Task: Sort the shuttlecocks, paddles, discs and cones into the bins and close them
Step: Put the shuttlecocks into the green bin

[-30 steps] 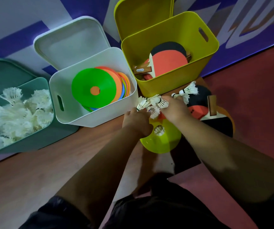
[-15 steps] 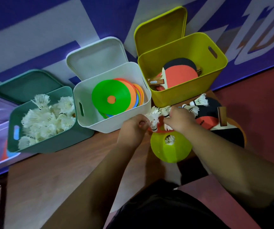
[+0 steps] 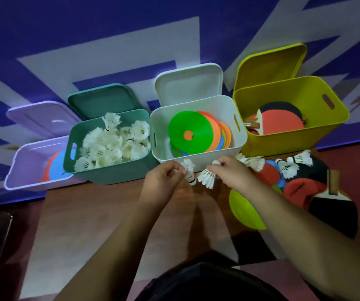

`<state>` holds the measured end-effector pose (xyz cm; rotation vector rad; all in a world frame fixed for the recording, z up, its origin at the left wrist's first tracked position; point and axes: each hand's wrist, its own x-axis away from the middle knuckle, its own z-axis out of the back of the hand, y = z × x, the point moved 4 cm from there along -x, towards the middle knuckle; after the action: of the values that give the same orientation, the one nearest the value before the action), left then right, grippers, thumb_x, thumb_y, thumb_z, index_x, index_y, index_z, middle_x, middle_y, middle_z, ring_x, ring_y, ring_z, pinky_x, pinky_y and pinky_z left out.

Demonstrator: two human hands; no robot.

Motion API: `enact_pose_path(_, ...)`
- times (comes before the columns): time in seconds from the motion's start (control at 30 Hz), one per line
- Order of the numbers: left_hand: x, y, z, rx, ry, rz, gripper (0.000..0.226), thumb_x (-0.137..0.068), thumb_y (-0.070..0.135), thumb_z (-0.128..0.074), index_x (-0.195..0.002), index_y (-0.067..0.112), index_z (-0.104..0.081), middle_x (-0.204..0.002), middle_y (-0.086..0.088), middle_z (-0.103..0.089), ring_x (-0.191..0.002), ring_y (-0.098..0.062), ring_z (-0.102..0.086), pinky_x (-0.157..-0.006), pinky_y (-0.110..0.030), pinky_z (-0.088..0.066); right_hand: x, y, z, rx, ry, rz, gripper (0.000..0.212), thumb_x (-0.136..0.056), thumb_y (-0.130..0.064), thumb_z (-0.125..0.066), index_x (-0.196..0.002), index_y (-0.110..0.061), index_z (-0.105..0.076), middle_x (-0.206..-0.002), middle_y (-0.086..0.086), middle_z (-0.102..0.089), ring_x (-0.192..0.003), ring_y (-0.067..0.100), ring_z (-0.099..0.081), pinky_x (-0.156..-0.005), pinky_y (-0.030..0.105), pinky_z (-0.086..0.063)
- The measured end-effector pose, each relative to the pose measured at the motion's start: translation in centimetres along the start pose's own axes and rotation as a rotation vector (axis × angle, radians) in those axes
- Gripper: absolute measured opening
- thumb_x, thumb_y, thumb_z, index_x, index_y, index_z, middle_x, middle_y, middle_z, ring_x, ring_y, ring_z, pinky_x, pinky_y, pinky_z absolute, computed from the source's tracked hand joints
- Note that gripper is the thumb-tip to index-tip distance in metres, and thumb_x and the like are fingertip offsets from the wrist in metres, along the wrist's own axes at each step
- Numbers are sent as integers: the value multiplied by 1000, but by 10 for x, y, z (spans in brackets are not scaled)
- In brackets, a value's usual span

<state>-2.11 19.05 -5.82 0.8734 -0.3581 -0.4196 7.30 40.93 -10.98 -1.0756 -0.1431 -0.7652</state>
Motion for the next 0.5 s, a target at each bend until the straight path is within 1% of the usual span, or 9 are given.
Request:
enact_pose_path(0.07, 5, -12, 24, 23, 43, 38, 14, -91, 34, -79, -82, 26, -72, -58, 14, -52, -56, -2, -47, -56, -19, -36, 5, -23, -17, -36, -37, 14, 39, -84, -55, -72, -91, -18, -63, -77, -1, -70, -65, 18, -63, -57, 29, -45)
enact_pose_path(0.13, 10, -30, 54, 51, 105, 91, 16, -91, 38, -78, -82, 26, -72, -60, 13, -52, -56, -2, -46, -55, -21, -37, 7, -53, -39, -75, -92, 49, 37, -85, -51, -72, -94, -17, -62, -73, 0, -69, -56, 16, -60, -53, 30, -48)
enact_pose_path(0.17, 13, -39, 68, 56, 136, 117, 18, -92, 40, -78, -82, 26, -72, -61, 10, -54, -57, -3, -47, -55, -23, -38, 9, -70, -48, -87, -106, 75, 35, -86, -48, -72, -96, -17, -62, -73, 1, -69, -55, 15, -60, -52, 31, -49)
enact_pose_path(0.23, 19, -57, 96, 79, 193, 152, 20, -91, 43, -77, -83, 25, -72, -64, 5, -58, -58, -4, -50, -58, -27, -42, 11, -106, -64, -151, -108, 128, 27, -91, -38, -74, -96, -16, -60, -77, 4, -71, -57, 16, -61, -54, 32, -51)
enact_pose_path(0.3, 24, -75, 121, 127, 243, 177, 21, -91, 43, -78, -83, 24, -72, -64, 6, -58, -60, -5, -51, -61, -30, -43, 14, -143, -77, -247, -107, 162, 22, -96, -27, -73, -92, -12, -57, -80, 10, -70, -59, 16, -62, -54, 31, -50)
enact_pose_path(0.37, 27, -90, 143, 166, 283, 189, 22, -91, 42, -79, -85, 22, -73, -65, 6, -59, -61, -6, -52, -63, -30, -43, 14, -180, -86, -340, -95, 200, 20, -97, -20, -71, -88, -13, -55, -83, 13, -72, -62, 17, -65, -59, 33, -51)
enact_pose_path(0.43, 31, -102, 162, 191, 308, 195, 23, -91, 42, -79, -86, 20, -73, -66, 4, -60, -63, -7, -52, -64, -30, -43, 11, -216, -92, -405, -59, 253, 20, -94, -22, -74, -89, -16, -55, -86, 9, -77, -68, 18, -72, -64, 37, -56)
enact_pose_path(0.5, 34, -112, 179, 222, 320, 197, 22, -92, 40, -78, -86, 19, -73, -64, 6, -56, -62, -7, -50, -63, -30, -42, 2, -245, -102, -407, -24, 270, 23, -89, -32, -75, -96, -17, -59, -92, 6, -79, -77, 18, -78, -70, 39, -61)
